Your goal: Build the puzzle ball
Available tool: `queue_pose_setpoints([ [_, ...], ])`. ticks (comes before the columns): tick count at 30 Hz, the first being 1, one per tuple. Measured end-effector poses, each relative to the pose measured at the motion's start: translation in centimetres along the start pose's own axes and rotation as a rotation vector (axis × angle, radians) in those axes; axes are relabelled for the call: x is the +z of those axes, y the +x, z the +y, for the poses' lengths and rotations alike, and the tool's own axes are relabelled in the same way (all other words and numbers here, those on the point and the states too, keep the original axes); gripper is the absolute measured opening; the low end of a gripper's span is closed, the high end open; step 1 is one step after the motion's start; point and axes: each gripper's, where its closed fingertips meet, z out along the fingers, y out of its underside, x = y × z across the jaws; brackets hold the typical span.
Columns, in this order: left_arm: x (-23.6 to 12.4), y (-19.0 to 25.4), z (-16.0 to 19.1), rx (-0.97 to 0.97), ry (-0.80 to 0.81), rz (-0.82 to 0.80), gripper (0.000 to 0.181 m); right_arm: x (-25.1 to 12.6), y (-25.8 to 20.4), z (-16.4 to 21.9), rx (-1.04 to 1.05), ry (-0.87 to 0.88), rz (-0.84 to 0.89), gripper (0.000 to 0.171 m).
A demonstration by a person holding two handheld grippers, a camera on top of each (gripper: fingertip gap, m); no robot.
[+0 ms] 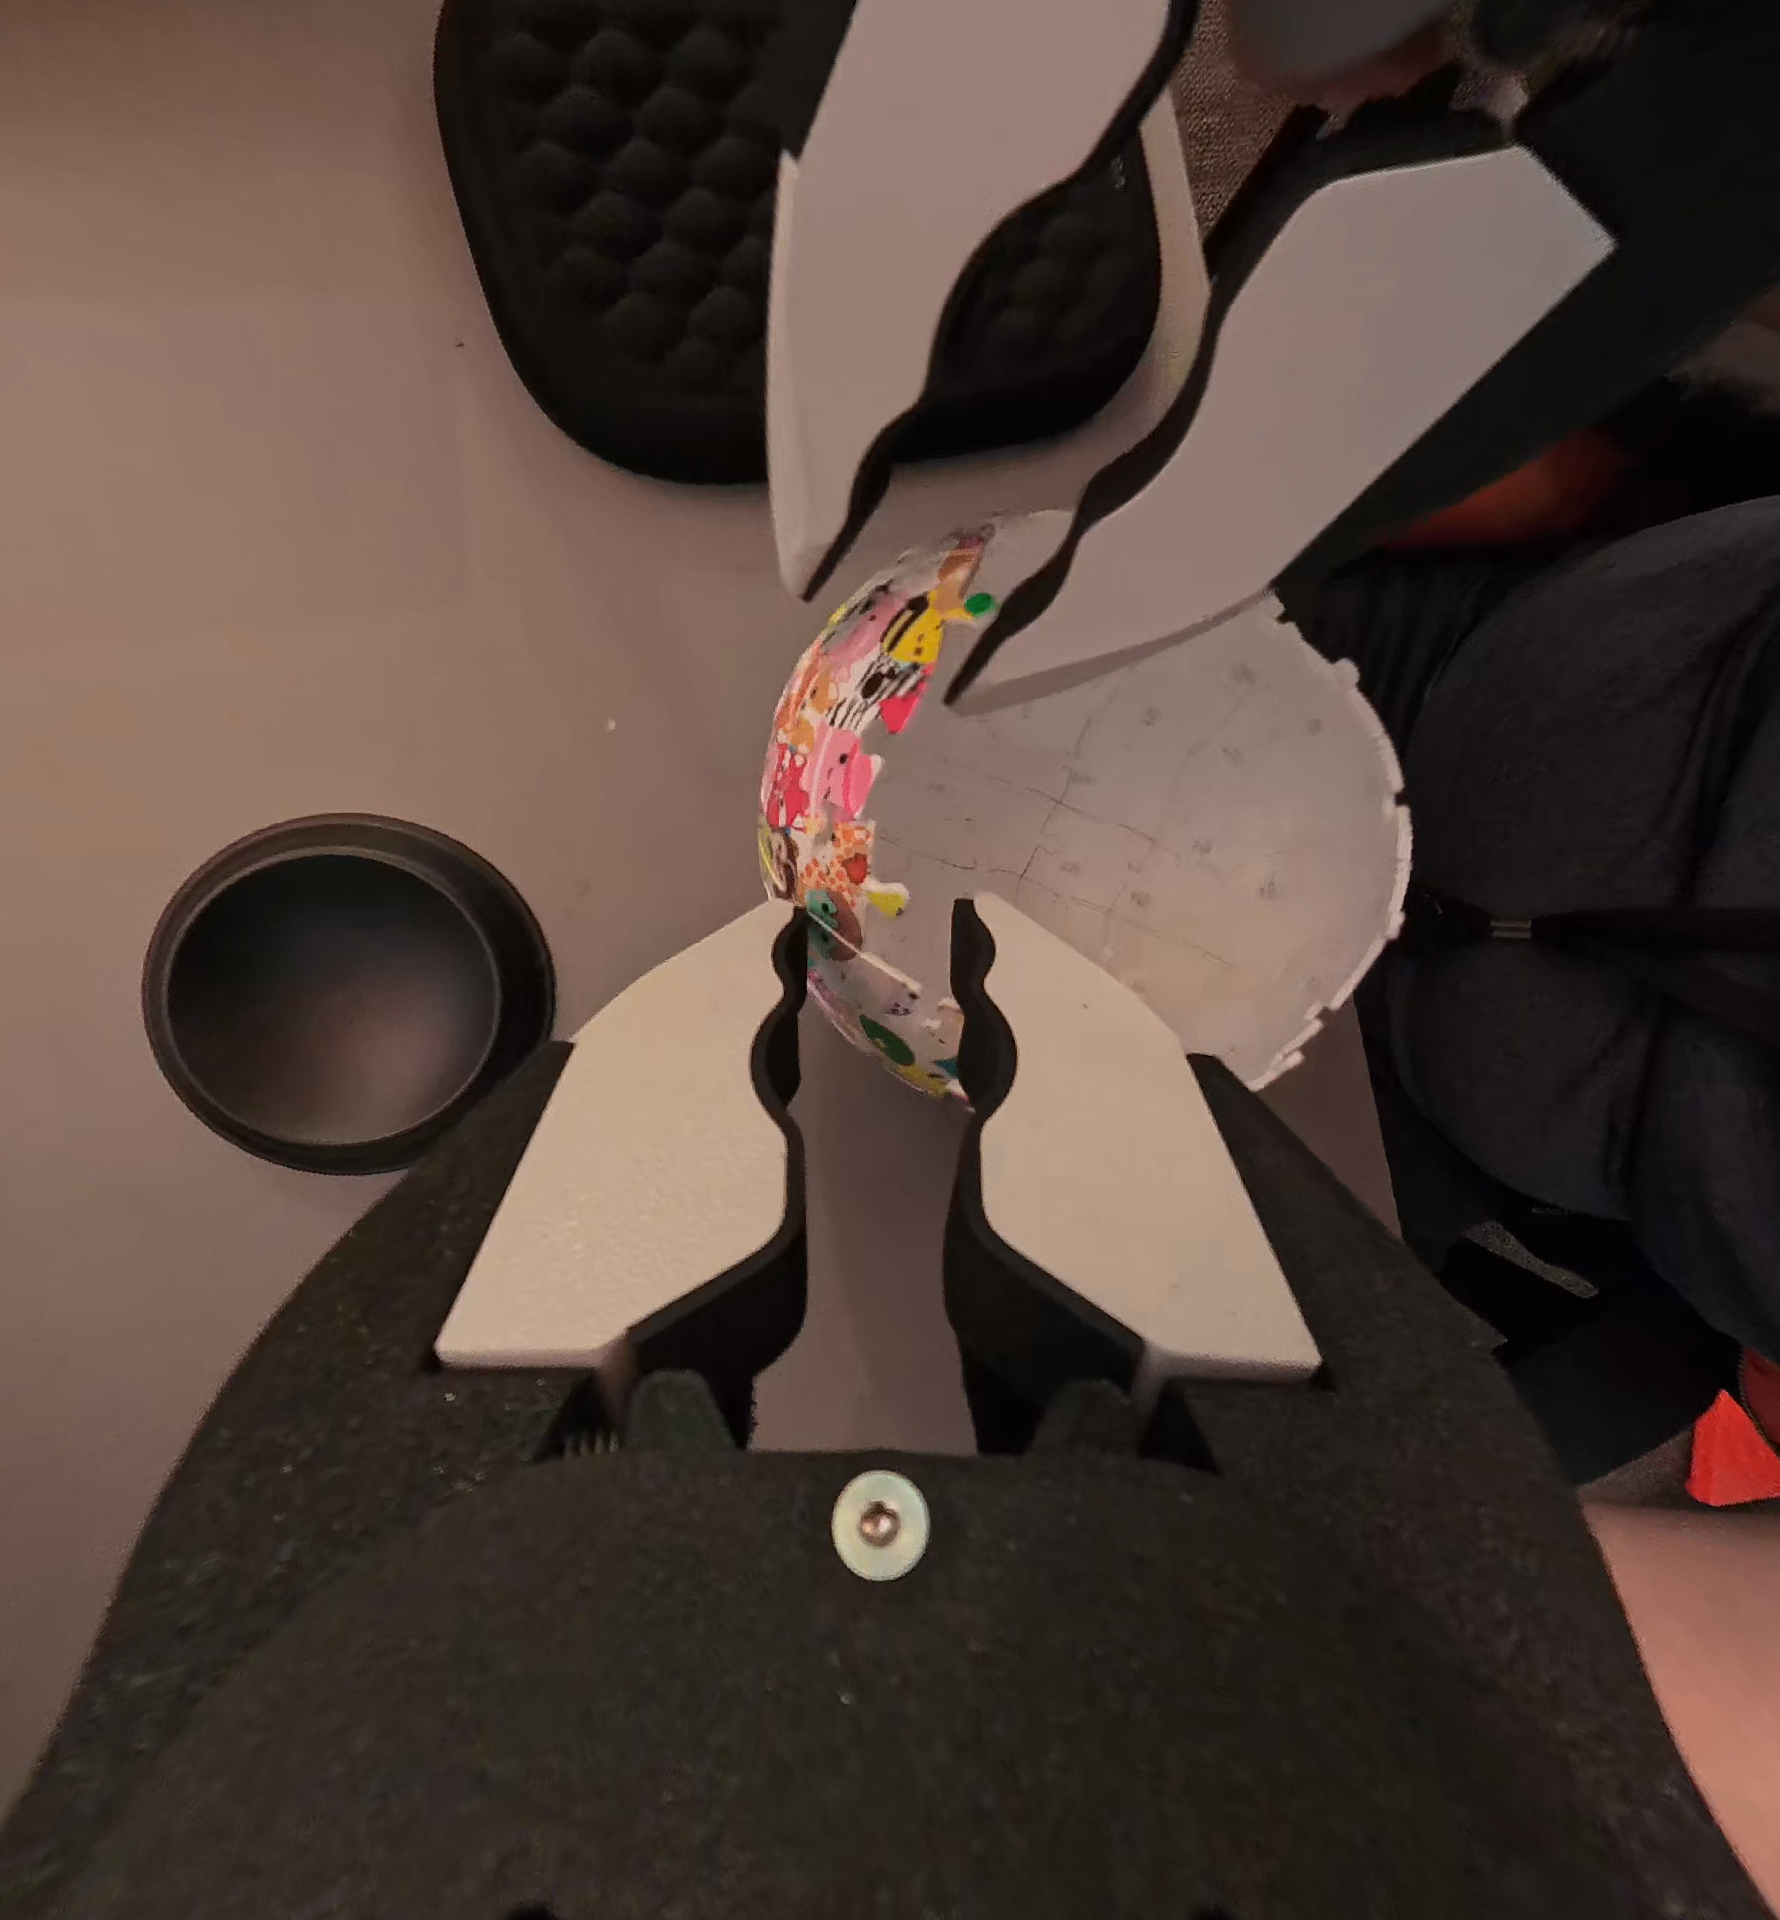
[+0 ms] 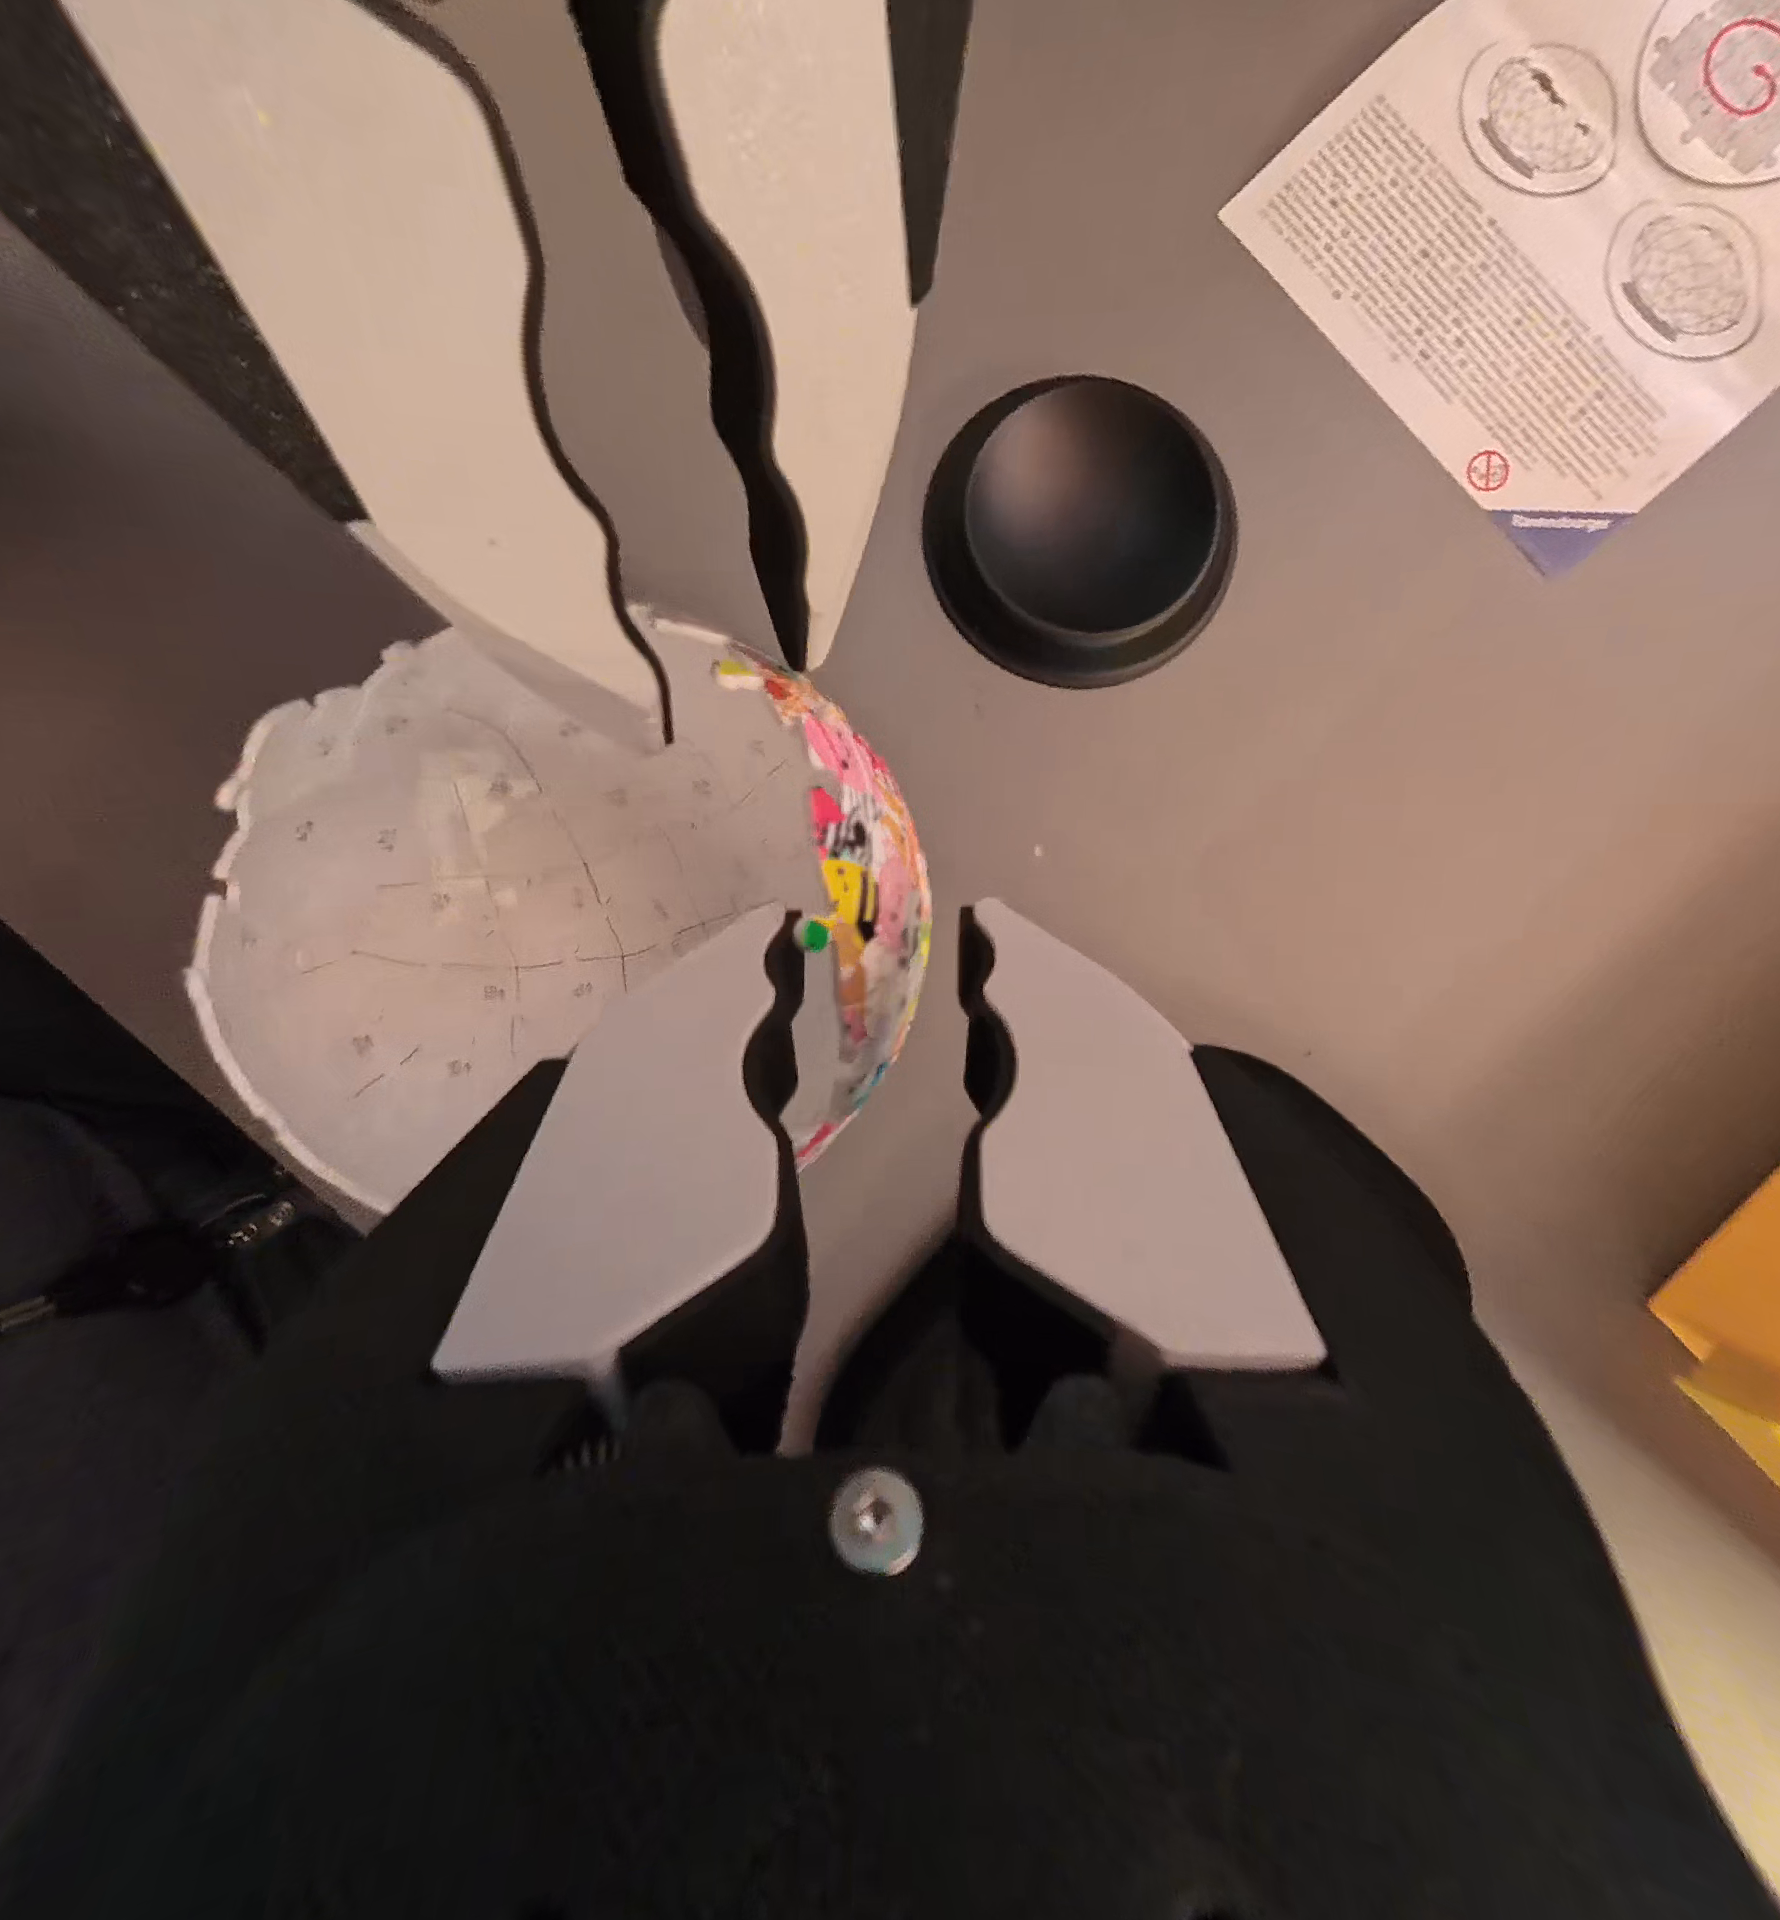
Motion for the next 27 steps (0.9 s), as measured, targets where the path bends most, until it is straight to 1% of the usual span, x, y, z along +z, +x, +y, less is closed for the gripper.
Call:
queue_pose_setpoints([
  [3,0.2,-0.2,0.0,-0.010,-0.006,-0.012,0.026,0.2,-0.5,0.5,-0.013,-0.035,-0.019,0.031],
  [7,0.4,-0.4,0.1,-0.022,-0.011,-0.012,0.025,0.3,0.5,1.4,-0.034,-0.068,0.036,0.034],
  [13,0.4,-0.6,0.1,-0.041,-0.011,-0.009,0.025,-2.5,2.3,0.1,0.069,0.069,0.083,0.031],
  [16,0.5,-0.7,0.1,-0.051,-0.011,-0.009,0.024,-2.4,1.7,-0.2,0.128,0.074,0.021,0.030],
  [18,0.5,-0.8,0.2,-0.059,-0.012,-0.009,0.024,-1.6,1.1,0.1,0.106,0.036,0.014,0.025],
  [22,0.5,-0.9,0.2,-0.078,-0.011,-0.004,0.024,-0.8,1.2,0.7,0.033,-0.038,0.094,0.014],
  [25,0.4,-0.9,0.2,-0.084,-0.008,-0.004,0.022,-1.4,1.8,0.1,0.036,-0.006,0.115,0.014],
  [26,0.4,-0.9,0.2,-0.084,-0.009,-0.002,0.022,-1.6,1.8,0.0,0.040,0.005,0.108,0.007],
  [27,0.4,-0.8,0.2,-0.086,-0.008,0.001,0.022,-1.7,1.9,0.1,0.035,0.006,0.110,0.005],
])
